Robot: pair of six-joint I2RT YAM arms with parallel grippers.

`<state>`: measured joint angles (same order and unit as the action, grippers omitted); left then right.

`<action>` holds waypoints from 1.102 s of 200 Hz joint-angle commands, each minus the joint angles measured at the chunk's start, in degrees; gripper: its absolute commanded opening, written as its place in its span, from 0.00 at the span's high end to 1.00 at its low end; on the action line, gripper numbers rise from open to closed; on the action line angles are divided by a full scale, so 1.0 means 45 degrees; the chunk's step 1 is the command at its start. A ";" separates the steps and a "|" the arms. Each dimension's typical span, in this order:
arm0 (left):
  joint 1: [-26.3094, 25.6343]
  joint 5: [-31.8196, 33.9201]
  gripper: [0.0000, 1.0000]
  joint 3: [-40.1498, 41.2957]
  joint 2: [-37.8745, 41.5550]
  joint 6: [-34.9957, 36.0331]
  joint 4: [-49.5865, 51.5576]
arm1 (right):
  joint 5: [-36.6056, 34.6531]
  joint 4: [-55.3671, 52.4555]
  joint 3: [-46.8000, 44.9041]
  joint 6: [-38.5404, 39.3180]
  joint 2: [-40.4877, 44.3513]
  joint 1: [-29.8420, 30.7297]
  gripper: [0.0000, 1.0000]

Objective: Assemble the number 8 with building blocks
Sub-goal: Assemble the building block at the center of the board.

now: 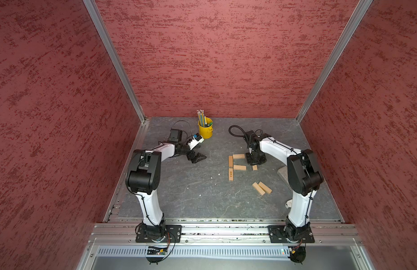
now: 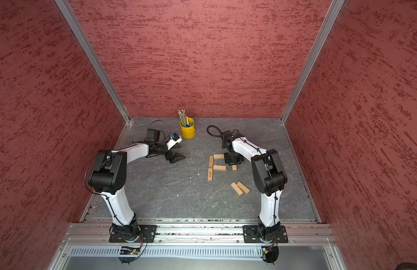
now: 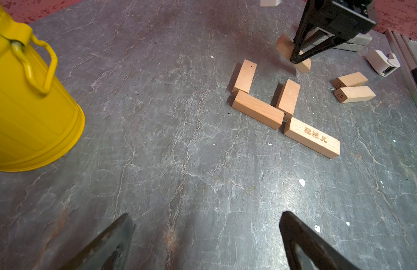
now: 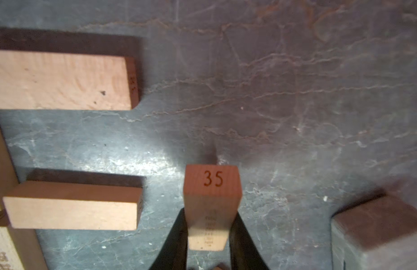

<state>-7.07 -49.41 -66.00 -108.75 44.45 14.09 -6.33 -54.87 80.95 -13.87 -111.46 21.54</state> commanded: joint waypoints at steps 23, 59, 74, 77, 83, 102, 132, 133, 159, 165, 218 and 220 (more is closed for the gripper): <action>0.0018 -0.0212 0.01 0.0057 0.0305 0.0103 -0.0009 | 0.0410 0.0538 0.0335 0.0191 -0.0190 -0.0097 1.00; 0.0047 -0.0267 0.01 0.0137 0.0341 0.0104 -0.0093 | 0.0794 0.0659 0.0704 0.0308 -0.0777 -0.0122 1.00; 0.0048 -0.0271 0.00 0.0085 0.0321 0.0084 -0.0079 | 0.0824 0.0661 0.0762 0.0367 -0.0898 -0.0121 1.00; 0.0048 -0.0271 0.01 0.0087 0.0329 0.0089 -0.0083 | 0.0806 0.0652 0.0776 0.0377 -0.0930 -0.0119 1.00; 0.0048 -0.0269 0.00 0.0076 0.0322 0.0084 -0.0080 | 0.0801 0.0623 0.0825 0.0386 -0.0979 -0.0109 1.00; 0.0106 -0.0342 0.01 0.0038 0.0314 0.0035 -0.0064 | 0.1031 0.0632 0.0973 0.0481 -0.1088 -0.0158 1.00; 0.0175 -0.0523 0.01 0.0056 0.0325 0.0026 -0.0052 | 0.1235 0.0400 0.1525 0.0649 -0.1543 -0.0258 1.00; 0.0180 -0.0524 0.01 0.0057 0.0322 0.0026 -0.0058 | 0.1232 0.0408 0.1544 0.0655 -0.1551 -0.0257 1.00; 0.0183 -0.0583 0.01 0.0088 0.0361 0.0063 -0.0082 | 0.1455 0.0417 0.1777 0.0714 -0.1884 -0.0294 1.00; 0.0185 -0.0583 0.01 0.0085 0.0368 0.0060 -0.0073 | 0.1516 0.0416 0.1777 0.0718 -0.1920 -0.0295 1.00; 0.0125 -0.0505 0.01 0.0086 0.0342 0.0084 -0.0061 | 0.1799 0.0497 0.1635 0.0453 -0.1944 -0.0373 1.00; 0.0126 -0.0505 0.01 0.0083 0.0349 0.0084 -0.0063 | 0.1827 0.0520 0.1615 0.0423 -0.1939 -0.0373 1.00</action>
<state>-6.48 -50.68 -65.98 -108.75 44.45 14.09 -0.75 -53.41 88.25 -11.53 -118.96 20.25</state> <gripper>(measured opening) 0.995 0.267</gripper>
